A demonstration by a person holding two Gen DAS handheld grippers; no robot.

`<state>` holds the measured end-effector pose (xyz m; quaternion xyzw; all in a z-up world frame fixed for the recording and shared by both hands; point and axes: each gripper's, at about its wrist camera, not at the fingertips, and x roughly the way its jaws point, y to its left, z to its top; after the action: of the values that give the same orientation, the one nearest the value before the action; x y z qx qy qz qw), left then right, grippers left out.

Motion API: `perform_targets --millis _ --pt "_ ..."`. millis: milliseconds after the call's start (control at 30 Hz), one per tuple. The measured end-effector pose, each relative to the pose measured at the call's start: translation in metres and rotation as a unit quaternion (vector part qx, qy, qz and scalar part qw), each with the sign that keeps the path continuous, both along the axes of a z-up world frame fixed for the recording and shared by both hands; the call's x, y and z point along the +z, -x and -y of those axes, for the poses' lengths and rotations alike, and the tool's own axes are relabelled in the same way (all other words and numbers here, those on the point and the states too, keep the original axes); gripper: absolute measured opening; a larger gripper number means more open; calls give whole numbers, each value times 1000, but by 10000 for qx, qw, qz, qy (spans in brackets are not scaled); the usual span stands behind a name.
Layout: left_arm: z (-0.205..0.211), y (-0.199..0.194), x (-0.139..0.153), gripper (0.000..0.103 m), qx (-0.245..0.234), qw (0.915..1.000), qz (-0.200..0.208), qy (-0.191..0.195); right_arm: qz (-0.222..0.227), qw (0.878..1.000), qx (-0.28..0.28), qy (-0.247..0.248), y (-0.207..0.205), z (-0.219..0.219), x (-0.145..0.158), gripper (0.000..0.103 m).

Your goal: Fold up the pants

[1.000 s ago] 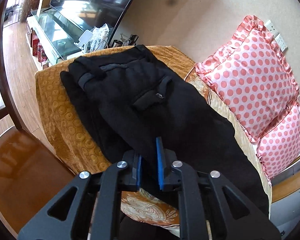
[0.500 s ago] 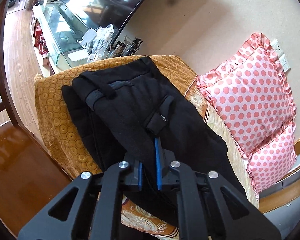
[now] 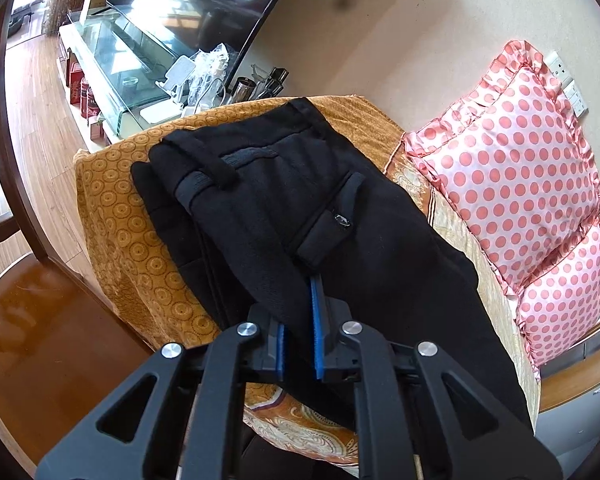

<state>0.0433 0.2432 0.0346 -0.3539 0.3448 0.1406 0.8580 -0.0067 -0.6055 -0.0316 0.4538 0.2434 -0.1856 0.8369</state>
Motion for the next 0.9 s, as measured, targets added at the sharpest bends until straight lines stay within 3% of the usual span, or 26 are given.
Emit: perform_targets --millis 300,467,533,667,733,800,900 --pt "1 -3 5 10 -86 9998 -51 -159 429 9985 -100 316 18 -9 36 3" --pt "0 -3 0 10 -94 9998 -65 -131 -314 9992 33 229 9 -7 10 3" --pt "1 -3 -1 12 -105 9998 -67 -153 -256 9993 -8 279 12 -10 8 4" --pt "0 -2 -1 19 -161 9997 -78 -145 -377 9982 -51 468 18 -14 15 11" --pt "-2 -1 -1 22 -170 9998 -60 -97 -467 9966 -222 648 24 -15 22 25" --pt "-3 0 -1 23 -184 9998 -32 -27 -642 9906 -567 1067 31 -18 33 41" --pt "-3 -1 -1 24 -226 9997 -29 -67 -676 9785 -942 1707 42 -23 49 44"
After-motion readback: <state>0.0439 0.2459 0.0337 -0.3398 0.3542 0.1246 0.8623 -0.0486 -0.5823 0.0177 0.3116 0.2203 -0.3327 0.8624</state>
